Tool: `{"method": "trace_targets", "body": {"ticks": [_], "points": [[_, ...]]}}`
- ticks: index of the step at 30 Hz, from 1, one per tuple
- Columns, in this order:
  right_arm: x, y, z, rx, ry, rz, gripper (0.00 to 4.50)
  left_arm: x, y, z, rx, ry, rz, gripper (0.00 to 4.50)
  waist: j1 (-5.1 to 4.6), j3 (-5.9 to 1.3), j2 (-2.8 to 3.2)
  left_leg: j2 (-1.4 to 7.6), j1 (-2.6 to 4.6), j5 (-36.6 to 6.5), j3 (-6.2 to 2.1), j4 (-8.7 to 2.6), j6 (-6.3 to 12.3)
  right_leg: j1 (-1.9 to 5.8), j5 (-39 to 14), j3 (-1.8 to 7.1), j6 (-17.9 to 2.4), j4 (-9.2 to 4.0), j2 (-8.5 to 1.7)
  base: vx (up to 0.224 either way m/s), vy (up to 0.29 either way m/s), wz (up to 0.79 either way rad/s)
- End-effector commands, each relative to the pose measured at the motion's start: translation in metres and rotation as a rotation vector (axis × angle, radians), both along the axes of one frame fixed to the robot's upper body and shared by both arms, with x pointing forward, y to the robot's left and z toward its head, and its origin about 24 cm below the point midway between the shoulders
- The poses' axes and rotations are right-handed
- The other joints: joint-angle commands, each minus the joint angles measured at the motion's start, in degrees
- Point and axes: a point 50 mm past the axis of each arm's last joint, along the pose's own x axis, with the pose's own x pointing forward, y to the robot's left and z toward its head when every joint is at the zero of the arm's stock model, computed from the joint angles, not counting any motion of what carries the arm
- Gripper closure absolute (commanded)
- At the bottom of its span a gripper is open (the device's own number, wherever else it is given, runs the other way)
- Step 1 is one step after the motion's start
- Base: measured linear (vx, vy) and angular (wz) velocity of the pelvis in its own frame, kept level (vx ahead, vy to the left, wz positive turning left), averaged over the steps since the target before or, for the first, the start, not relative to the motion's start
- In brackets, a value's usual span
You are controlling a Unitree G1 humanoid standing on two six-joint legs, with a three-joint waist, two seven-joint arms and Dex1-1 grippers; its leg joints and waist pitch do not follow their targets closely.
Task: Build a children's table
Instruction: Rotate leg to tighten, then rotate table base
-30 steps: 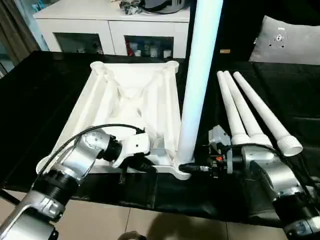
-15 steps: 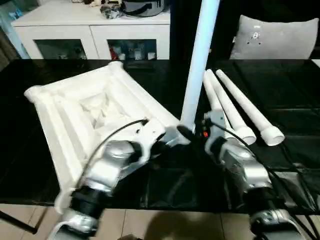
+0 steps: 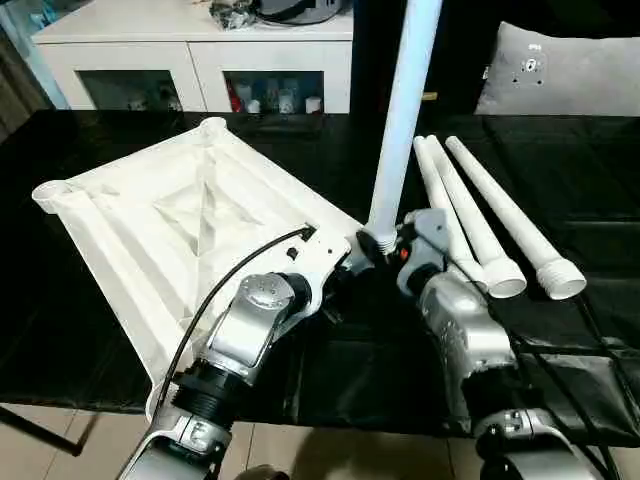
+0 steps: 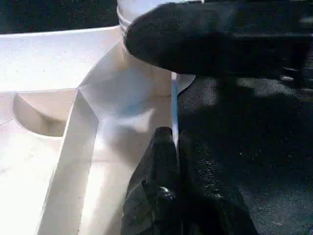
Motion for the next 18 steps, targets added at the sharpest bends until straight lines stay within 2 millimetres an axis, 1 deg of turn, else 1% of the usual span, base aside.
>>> {"method": "trace_targets", "body": {"ticks": [1, 2, 3, 4, 5, 6, 7, 8, 9, 10, 11, 12, 13, 14, 15, 16, 17, 18], "points": [[-0.001, -0.001, 0.007, 0.012, -0.03, 0.006, 0.32, 0.008, -0.003, 0.016, -0.036, -0.092, -0.031, 4.5, -0.02, -3.62, -0.77, 4.84, 1.04, -10.16, -2.33, -3.9, 4.08, 2.64, -12.03, 4.09, -8.34, -5.38, -6.51, 0.0, 0.0, 0.0], [-0.003, -0.006, 0.011, 0.007, -0.052, -0.017, 0.21, 0.012, -0.003, 0.016, -0.024, -0.104, -0.035, 4.5, -0.16, -3.59, -0.85, 4.86, 0.92, -10.53, -2.45, -4.02, 3.87, 2.71, -12.97, 4.04, -7.92, -5.42, -6.54, 0.0, 0.0, 0.0], [-0.005, -0.011, 0.013, -0.002, -0.065, -0.035, 0.11, 0.016, -0.002, 0.016, -0.016, -0.112, -0.036, 4.5, -0.08, -3.57, -0.76, 4.84, 1.21, -11.21, -2.42, -3.99, 3.48, 2.51, -14.32, 4.09, -7.32, -5.6, -6.56, 0.0, 0.0, 0.0], [-0.005, -0.011, 0.013, -0.002, -0.065, -0.035, 0.05, 0.016, -0.002, 0.016, -0.016, -0.112, -0.036, 4.5, -0.12, -3.6, -0.78, 4.85, 1.2, -11.6, -2.43, -4.06, 3.23, 2.52, -14.84, 4.08, -7.14, -5.62, -6.55, 0.0, 0.0, 0.0], [-0.009, -0.019, 0.018, 0.01, -0.086, -0.069, 0.05, 0.022, -0.004, 0.016, -0.011, -0.13, -0.056, 4.5, -0.19, -3.46, -0.84, 4.78, 0.98, -11.68, -2.52, -4.15, 3.39, 2.6, -15.26, 4.07, -6.88, -5.79, -6.55, 0.0, 0.0, 0.0], [-0.012, -0.026, 0.021, 0.014, -0.098, -0.102, 0.01, 0.027, -0.005, 0.018, -0.015, -0.141, -0.064, 4.5, 0.03, -3.47, -0.86, 4.68, 1.55, -12.22, -2.29, -4.08, 3.27, 2.15, -16.39, 4.17, -5.98, -6.18, -6.38, 0.0, 0.0, 0.0], [-0.013, -0.027, 0.021, 0.015, -0.102, -0.11, 0.01, 0.028, -0.006, 0.018, -0.018, -0.144, -0.068, 4.5, -0.01, -3.37, -0.94, 4.55, 1.56, -12.51, -2.29, -4.13, 3.35, 2.14, -17.12, 4.18, -5.54, -6.35, -6.33, 0.0, 0.0, 0.0], [-0.015, -0.032, 0.023, 0.013, -0.112, -0.136, 0.01, 0.032, -0.008, 0.02, -0.034, -0.146, -0.072, 4.5, 0.0, -3.64, -0.91, 4.87, 1.15, -11.9, -2.66, -4.35, 2.91, 2.74, -15.83, 4.09, -5.88, -5.72, -6.63, 0.0, 0.0, 0.0], [-0.017, -0.035, 0.025, 0.009, -0.117, -0.158, 0.01, 0.035, -0.009, 0.022, -0.043, -0.153, -0.062, 4.5, -0.06, -3.54, -0.94, 4.75, 1.01, -11.56, -2.58, -4.32, 3.24, 2.59, -15.57, 4.06, -5.57, -6.03, -6.52, 0.0, 0.0, 0.0], [-0.018, -0.037, 0.026, 0.017, -0.118, -0.179, 0.01, 0.038, -0.011, 0.024, -0.053, -0.165, -0.061, 4.5, -0.08, -3.65, -0.85, 4.73, 1.34, -11.77, -2.49, -4.19, 3.14, 2.4, -14.27, 4.13, -6.2, -5.98, -6.53, 0.0, 0.0, 0.0], [-0.02, -0.038, 0.027, 0.019, -0.11, -0.193, 0.01, 0.042, -0.013, 0.027, -0.078, -0.167, -0.048, 4.5, 0.0, -3.77, -0.7, 4.82, 1.32, -11.53, -2.6, -4.21, 3.04, 2.58, -13.4, 4.13, -6.66, -5.69, -6.7, 0.0, 0.0, 0.0], [-0.02, -0.038, 0.027, 0.019, -0.11, -0.193, 0.01, 0.042, -0.013, 0.027, -0.078, -0.167, -0.048, 4.5, 0.02, -3.78, -0.89, 4.73, 1.19, -10.99, -2.5, -4.11, 3.4, 2.67, -12.28, 4.08, -7.13, -5.65, -6.76, 0.0, 0.0, 0.0], [-0.021, -0.037, 0.026, 0.024, -0.092, -0.193, 0.01, 0.045, -0.015, 0.029, -0.12, -0.158, -0.02, 4.5, -0.07, -3.74, -0.96, 4.62, 0.99, -10.45, -2.52, -4.07, 3.75, 2.84, -11.64, 4.04, -7.48, -5.54, -6.73, 0.0, 0.0, 0.0], [-0.022, -0.036, 0.026, 0.02, -0.085, -0.187, 0.0, 0.046, -0.019, 0.032, -0.182, -0.132, -0.025, 4.23, 0.04, -3.87, -0.71, 4.63, 1.03, -9.53, -2.48, -3.87, 4.19, 2.81, -10.52, 4.05, -8.14, -5.41, -6.92, 0.0, 0.0, 0.0], [-0.022, -0.036, 0.026, 0.02, -0.085, -0.187, 0.0, 0.046, -0.019, 0.032, -0.182, -0.132, -0.025, 3.95, 0.18, -4.01, -0.84, 4.65, 1.0, -8.4, -2.41, -3.71, 4.77, 2.88, -9.27, 4.01, -8.45, -5.32, -6.99, 0.0, 0.0, 0.0], [-0.023, -0.034, 0.026, 0.002, -0.087, -0.175, 0.0, 0.047, -0.02, 0.035, -0.219, -0.124, -0.014, 3.95, 0.23, -4.16, -0.83, 4.75, 0.87, -6.95, -2.44, -3.63, 5.56, 2.93, -7.07, 3.94, -9.14, -5.02, -6.97, 0.0, 0.0, 0.0], [-0.023, -0.034, 0.026, 0.002, -0.087, -0.175, 0.0, 0.047, -0.02, 0.035, -0.219, -0.124, -0.014, 3.92, 0.22, -4.11, -0.83, 4.56, 0.71, -6.44, -2.34, -3.45, 6.07, 2.89, -6.24, 3.85, -9.61, -5.03, -6.9, 0.0, 0.0, 0.0], [-0.025, -0.032, 0.026, -0.007, -0.085, -0.164, 0.0, 0.049, -0.021, 0.038, -0.256, -0.122, -0.002, 3.81, 0.56, -4.52, -0.43, 4.85, 0.92, -5.5, -2.36, -3.25, 6.51, 2.86, -3.56, 3.87, -10.57, -4.75, -7.06, 0.0, 0.0, 0.0]]}}
